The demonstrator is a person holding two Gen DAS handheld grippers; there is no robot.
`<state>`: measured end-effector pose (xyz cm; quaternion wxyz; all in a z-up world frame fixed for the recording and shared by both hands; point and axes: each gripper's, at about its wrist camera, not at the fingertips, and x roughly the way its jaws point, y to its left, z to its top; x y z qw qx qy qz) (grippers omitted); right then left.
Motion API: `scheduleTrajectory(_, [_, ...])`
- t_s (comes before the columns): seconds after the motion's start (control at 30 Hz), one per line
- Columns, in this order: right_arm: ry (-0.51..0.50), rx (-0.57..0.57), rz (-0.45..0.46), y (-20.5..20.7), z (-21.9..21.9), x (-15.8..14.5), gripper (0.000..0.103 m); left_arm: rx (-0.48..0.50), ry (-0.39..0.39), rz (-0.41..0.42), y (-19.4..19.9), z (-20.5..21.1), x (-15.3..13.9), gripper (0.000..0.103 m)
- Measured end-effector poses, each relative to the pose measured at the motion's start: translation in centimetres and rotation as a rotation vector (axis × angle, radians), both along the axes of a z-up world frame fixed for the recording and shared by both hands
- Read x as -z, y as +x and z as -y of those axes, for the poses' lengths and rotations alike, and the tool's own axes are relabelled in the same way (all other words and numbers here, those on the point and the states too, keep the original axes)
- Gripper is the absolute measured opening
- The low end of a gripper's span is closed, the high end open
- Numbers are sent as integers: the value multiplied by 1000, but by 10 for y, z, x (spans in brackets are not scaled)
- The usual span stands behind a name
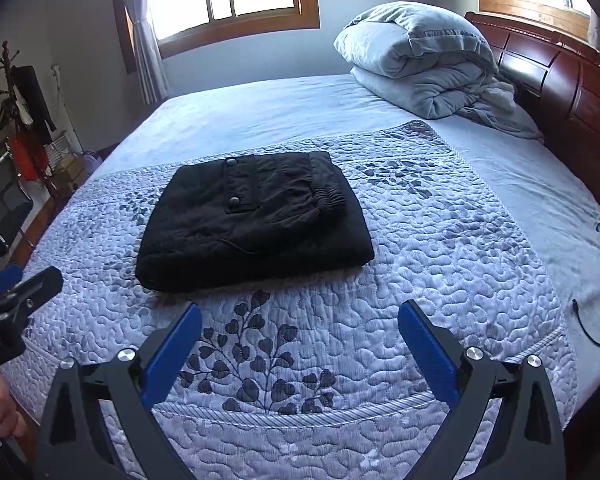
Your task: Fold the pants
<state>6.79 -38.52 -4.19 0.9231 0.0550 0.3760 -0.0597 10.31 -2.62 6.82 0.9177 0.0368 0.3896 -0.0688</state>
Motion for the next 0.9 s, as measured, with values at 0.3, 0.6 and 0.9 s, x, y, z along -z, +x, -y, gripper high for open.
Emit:
scheduleTrajectory(0.3, [-14, 4, -1, 1, 3, 0, 99, -18, 21, -30, 6, -6, 16, 100])
scheduleTrajectory(0.6, [-16, 5, -6, 2, 6, 1, 99, -16, 25, -43, 4, -10, 23, 100])
scheduleTrajectory(0.9, [-16, 4, -7, 2, 7, 3, 99, -13, 33, -50, 5, -9, 26, 100])
